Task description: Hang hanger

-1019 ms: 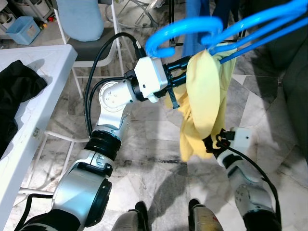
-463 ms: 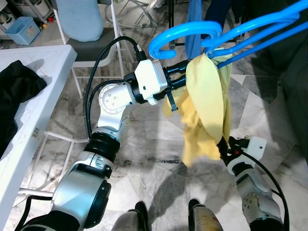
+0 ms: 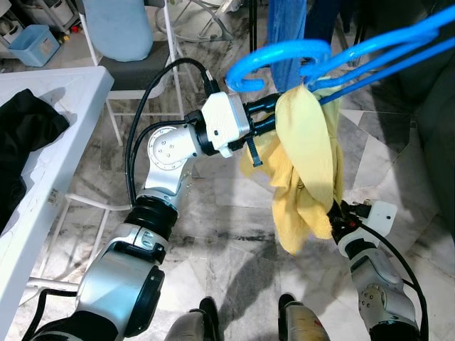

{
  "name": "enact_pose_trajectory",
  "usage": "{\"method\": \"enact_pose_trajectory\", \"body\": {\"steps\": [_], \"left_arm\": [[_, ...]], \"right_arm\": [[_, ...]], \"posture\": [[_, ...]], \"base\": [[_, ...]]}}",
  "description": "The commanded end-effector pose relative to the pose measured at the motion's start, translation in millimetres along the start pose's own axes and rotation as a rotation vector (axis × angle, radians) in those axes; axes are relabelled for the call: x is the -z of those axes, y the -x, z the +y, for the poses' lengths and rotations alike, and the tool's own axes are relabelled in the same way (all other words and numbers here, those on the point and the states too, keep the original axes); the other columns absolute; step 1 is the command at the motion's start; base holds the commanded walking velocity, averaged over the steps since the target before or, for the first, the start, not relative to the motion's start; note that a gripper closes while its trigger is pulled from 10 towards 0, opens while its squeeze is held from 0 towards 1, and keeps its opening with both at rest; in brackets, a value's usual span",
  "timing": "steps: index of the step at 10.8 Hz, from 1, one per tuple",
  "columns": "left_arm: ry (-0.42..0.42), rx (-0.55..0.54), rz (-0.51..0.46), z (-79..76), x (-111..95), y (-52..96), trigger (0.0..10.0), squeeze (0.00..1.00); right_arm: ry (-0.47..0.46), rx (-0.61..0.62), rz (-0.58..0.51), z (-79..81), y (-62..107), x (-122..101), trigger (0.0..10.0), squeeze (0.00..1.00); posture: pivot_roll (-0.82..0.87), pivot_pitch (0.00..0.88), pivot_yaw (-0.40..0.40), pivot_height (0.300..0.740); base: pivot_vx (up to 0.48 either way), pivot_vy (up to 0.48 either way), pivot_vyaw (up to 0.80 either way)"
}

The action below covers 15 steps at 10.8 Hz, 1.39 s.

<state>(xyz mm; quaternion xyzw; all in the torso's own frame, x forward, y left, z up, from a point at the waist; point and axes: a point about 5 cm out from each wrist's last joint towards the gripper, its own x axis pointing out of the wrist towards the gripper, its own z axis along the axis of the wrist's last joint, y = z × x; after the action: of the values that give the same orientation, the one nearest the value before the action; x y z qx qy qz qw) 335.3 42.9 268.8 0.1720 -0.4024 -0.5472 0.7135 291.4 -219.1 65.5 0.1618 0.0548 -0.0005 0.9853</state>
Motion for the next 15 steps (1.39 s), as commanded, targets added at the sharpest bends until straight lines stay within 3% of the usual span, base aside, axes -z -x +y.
{"method": "enact_pose_trajectory", "body": {"steps": [1,6,7,8,10,13,15], "left_arm": [[-0.063,-0.027,-0.033,9.0,-9,2.1,0.0,0.00],[-0.082,-0.009,0.057,6.5,3,8.7,0.0,0.00],[-0.072,-0.006,0.152,0.2,16,21.4,0.0,0.00],[-0.045,-0.009,0.284,-11.6,35,44.4,0.0,0.00],[-0.008,0.013,0.383,-28.8,49,64.2,0.0,0.00],[0.025,0.089,0.425,-63.1,60,79.4,0.0,0.00],[0.030,0.086,0.415,-67.7,60,78.6,0.0,0.00]], "right_arm": [[-0.013,0.057,0.049,-10.5,6.9,11,0.0,0.00],[0.006,0.099,0.044,-16.0,8.0,10,0.0,0.00],[0.080,0.128,0.024,-23.1,10.2,1,0.0,0.00],[0.156,0.168,0.001,-33.8,13.5,-14,0.0,0.00],[0.215,0.202,-0.025,-43.2,14.6,-30,0.0,0.00],[0.247,0.179,-0.029,-43.4,9.6,-46,0.0,0.00],[0.313,0.149,0.045,-43.3,9.4,-36,0.0,0.00]], "posture": [[-0.22,0.287,0.154,0.740],[-0.22,0.283,0.157,0.740],[-0.22,0.283,0.159,0.740],[-0.22,0.284,0.159,0.740],[-0.23,0.287,0.159,0.740],[-0.24,0.284,0.150,0.740],[-0.23,0.283,0.147,0.740]], "base": [[0.000,0.000,0.00],[0.000,0.000,0.00],[0.000,0.000,0.00],[0.000,0.000,0.00],[0.000,0.000,0.00],[0.000,0.000,0.00],[0.000,0.000,0.00]]}}
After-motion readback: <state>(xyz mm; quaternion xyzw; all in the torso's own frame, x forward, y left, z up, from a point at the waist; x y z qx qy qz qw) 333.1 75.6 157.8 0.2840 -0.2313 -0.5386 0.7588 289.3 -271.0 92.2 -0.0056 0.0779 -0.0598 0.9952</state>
